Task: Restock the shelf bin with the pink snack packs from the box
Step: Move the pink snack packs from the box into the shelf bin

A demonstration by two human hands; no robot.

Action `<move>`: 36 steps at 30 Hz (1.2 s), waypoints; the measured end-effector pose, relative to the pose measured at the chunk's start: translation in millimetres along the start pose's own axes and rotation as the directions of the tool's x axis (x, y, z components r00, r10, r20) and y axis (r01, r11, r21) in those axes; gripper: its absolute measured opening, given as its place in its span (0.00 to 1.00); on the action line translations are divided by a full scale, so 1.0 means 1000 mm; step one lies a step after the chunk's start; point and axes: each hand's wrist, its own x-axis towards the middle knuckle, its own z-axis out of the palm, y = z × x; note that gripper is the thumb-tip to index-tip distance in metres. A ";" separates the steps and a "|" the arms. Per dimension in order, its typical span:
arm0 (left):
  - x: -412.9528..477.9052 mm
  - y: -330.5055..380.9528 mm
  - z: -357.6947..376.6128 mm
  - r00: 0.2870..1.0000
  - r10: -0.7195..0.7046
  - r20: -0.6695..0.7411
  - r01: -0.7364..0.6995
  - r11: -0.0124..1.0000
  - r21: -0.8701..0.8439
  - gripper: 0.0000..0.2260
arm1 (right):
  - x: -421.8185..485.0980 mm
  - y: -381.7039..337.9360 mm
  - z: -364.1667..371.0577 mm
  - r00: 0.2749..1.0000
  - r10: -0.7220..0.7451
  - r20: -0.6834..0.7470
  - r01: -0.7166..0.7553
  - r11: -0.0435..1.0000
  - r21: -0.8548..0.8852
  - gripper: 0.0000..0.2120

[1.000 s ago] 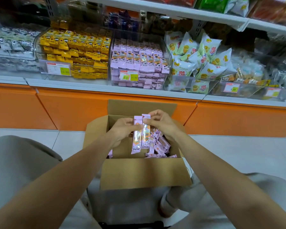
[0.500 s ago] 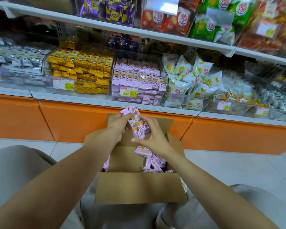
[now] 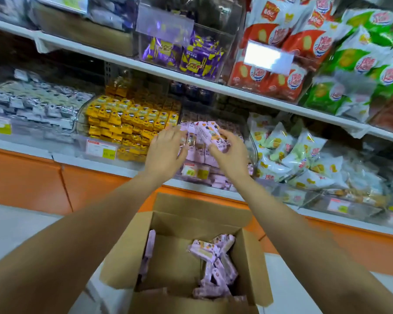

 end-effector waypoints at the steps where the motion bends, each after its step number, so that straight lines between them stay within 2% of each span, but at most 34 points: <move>1: 0.005 -0.009 0.003 0.998 0.035 0.050 -0.039 0.996 0.075 0.21 | 0.018 0.002 0.009 1.000 0.023 0.013 -0.023 0.999 -0.033 0.25; 3: 0.013 -0.023 0.014 0.989 0.067 0.129 -0.087 0.983 0.159 0.25 | 0.051 0.005 0.029 0.999 0.046 0.021 -0.044 0.996 -0.082 0.25; 5: 0.015 -0.035 0.024 0.986 0.097 0.138 -0.123 0.973 0.193 0.28 | 0.079 0.007 0.049 0.999 0.054 0.003 -0.053 0.987 -0.151 0.24; 9: 0.015 -0.050 0.043 0.982 0.159 0.098 -0.181 0.939 0.292 0.27 | 0.120 0.012 0.083 0.992 0.122 -0.022 -0.124 0.959 -0.255 0.25; 15: 0.016 -0.049 0.052 0.985 0.168 0.034 -0.170 0.928 0.331 0.26 | 0.130 0.012 0.108 0.997 0.072 -0.010 -0.071 0.929 -0.364 0.29; 17: 0.015 -0.049 0.051 0.985 0.166 0.038 -0.169 0.927 0.335 0.26 | 0.131 0.011 0.107 0.999 0.027 0.028 -0.016 0.945 -0.326 0.28; 21: 0.014 -0.046 0.047 0.987 0.145 0.063 -0.158 0.928 0.337 0.27 | 0.125 0.011 0.090 0.975 0.089 0.203 -0.014 0.939 -0.343 0.26; 23: 0.011 -0.043 0.041 0.988 0.140 0.069 -0.155 0.932 0.326 0.27 | 0.107 0.008 0.079 0.983 0.010 0.183 0.036 0.970 -0.242 0.26; 25: 0.002 -0.041 0.036 0.987 0.157 0.040 -0.162 0.935 0.317 0.26 | 0.078 0.001 0.068 0.991 -0.101 0.089 0.105 0.993 -0.045 0.23; 28: -0.026 -0.038 0.038 0.976 0.195 -0.098 -0.160 0.944 0.287 0.24 | 0.020 -0.013 0.050 0.979 -0.202 -0.034 0.205 0.969 0.138 0.12; 30: -0.053 -0.037 0.045 0.970 0.186 -0.157 -0.139 0.952 0.272 0.20 | -0.022 -0.013 0.043 0.969 -0.246 -0.035 0.248 0.948 0.199 0.08; 33: -0.097 -0.040 0.062 0.990 0.130 -0.054 -0.112 0.960 0.255 0.16 | -0.080 0.013 0.052 0.967 -0.250 0.051 0.234 0.948 0.217 0.06; 36: -0.144 -0.050 0.090 0.989 0.033 0.148 -0.069 0.967 0.244 0.15 | -0.129 0.065 0.079 0.966 -0.116 0.233 0.089 0.988 0.124 0.07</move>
